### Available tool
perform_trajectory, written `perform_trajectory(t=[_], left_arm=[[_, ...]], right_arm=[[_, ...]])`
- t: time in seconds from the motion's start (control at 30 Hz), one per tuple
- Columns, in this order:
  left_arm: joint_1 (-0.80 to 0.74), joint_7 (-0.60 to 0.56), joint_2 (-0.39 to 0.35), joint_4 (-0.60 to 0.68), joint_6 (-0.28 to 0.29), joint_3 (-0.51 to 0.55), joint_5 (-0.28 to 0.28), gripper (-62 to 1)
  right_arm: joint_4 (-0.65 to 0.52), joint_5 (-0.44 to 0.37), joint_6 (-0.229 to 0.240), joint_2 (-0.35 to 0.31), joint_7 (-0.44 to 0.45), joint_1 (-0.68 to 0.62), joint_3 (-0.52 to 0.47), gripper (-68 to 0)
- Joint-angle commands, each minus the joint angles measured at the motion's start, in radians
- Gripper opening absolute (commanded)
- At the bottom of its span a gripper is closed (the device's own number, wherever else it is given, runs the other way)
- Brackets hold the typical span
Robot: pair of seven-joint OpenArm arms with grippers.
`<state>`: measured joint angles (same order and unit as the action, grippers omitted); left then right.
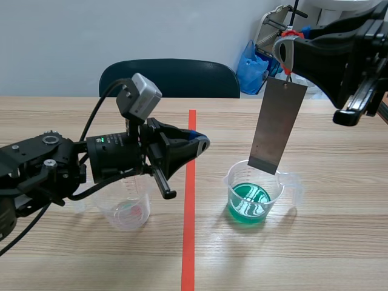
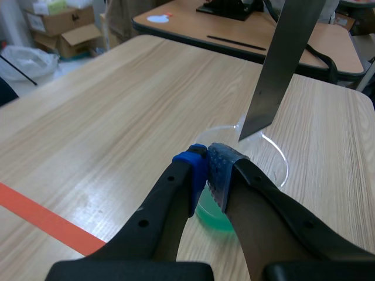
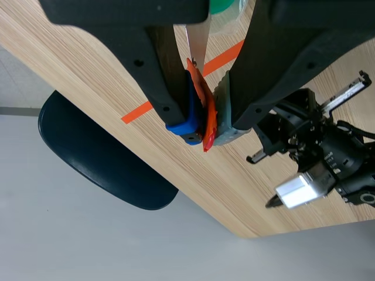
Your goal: Do the redox reaction experiment
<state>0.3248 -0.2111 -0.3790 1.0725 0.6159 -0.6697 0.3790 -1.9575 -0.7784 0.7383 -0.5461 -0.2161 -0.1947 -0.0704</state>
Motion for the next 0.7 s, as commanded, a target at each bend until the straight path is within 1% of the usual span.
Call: perform_trajectory(t=[0.0,0.13,0.3,0.67], left_arm=[[0.022,-0.016,0.02,0.02,0.019,-0.007,0.011,-58.4],[0.042,-0.008,0.051,0.019,0.053,-0.017,0.011,-58.4],[0.05,0.0,0.071,0.019,0.053,-0.017,0.01,-58.4],[0.05,0.003,0.071,0.019,0.053,-0.017,0.01,-58.4]], right_arm=[[-0.014,-0.015,0.007,-0.013,0.012,0.012,-0.008,-66.9],[-0.014,-0.015,0.007,-0.013,0.012,0.012,-0.008,-66.9],[-0.014,-0.015,0.007,-0.013,0.012,0.012,-0.008,-66.9],[-0.014,-0.015,0.007,-0.013,0.012,0.012,-0.008,-66.9]])
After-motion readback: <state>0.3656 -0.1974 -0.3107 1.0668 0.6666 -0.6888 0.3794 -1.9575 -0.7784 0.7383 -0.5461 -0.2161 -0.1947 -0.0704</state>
